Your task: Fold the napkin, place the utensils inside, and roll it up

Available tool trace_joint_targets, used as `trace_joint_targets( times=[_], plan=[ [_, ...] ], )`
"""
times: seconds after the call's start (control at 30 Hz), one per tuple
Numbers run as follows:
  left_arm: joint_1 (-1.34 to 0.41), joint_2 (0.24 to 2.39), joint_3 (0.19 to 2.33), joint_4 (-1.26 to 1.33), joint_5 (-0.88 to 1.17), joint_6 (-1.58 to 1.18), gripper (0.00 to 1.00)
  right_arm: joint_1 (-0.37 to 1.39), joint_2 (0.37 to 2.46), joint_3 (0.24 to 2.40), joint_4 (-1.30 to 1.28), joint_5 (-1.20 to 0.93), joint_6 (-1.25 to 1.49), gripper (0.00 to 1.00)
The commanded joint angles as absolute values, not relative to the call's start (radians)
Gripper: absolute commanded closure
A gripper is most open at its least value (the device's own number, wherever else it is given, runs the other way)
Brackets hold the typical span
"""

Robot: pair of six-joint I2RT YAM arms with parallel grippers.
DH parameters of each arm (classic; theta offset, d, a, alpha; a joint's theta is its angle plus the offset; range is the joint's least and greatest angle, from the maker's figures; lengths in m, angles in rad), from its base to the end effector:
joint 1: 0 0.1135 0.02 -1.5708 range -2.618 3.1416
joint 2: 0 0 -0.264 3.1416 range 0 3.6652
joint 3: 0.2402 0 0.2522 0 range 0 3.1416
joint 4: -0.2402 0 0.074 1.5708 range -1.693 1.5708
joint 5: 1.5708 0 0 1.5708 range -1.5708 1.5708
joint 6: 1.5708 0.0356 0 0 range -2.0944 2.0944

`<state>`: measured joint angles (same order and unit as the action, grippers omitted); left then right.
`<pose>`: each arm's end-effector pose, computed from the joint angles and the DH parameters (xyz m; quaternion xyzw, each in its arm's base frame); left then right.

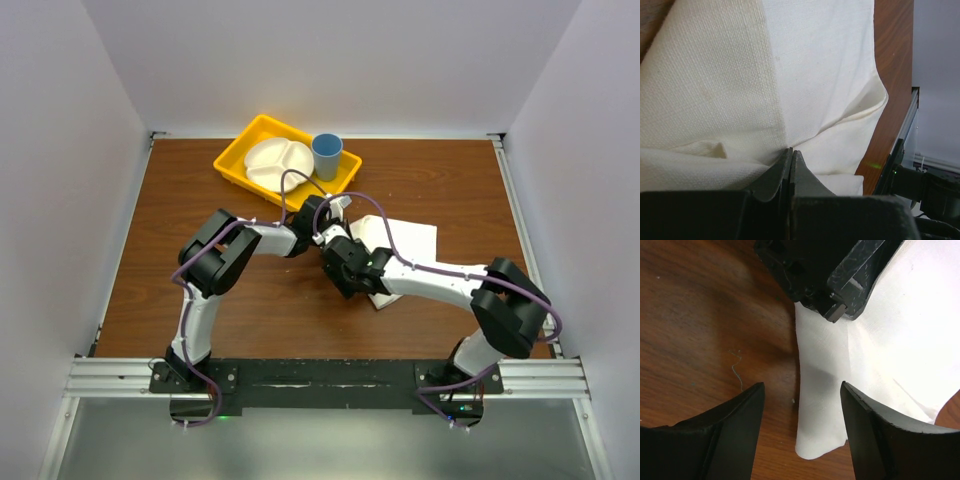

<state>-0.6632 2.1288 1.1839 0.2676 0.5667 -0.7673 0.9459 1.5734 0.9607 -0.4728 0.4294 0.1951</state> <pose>0.3294 -0.2816 0.1089 0.0756 0.8710 -0.4624 0.1478 0.1906 0.2389 0.1916 -0.3001 0.9011 -0.0473 0.3093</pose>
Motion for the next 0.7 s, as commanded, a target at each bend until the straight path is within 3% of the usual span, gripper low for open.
trace_joint_targets(
  times=[0.0,0.67],
  plan=[
    [-0.672,2.204,1.143,0.074,0.532,-0.742,1.0,0.959,1.623,0.989,-0.437,0.535,0.143,0.35],
    [-0.646,2.214,1.137,0.061,0.555,-0.721,1.0,0.963,1.813,1.017,-0.485,0.638,0.172,0.48]
  ],
)
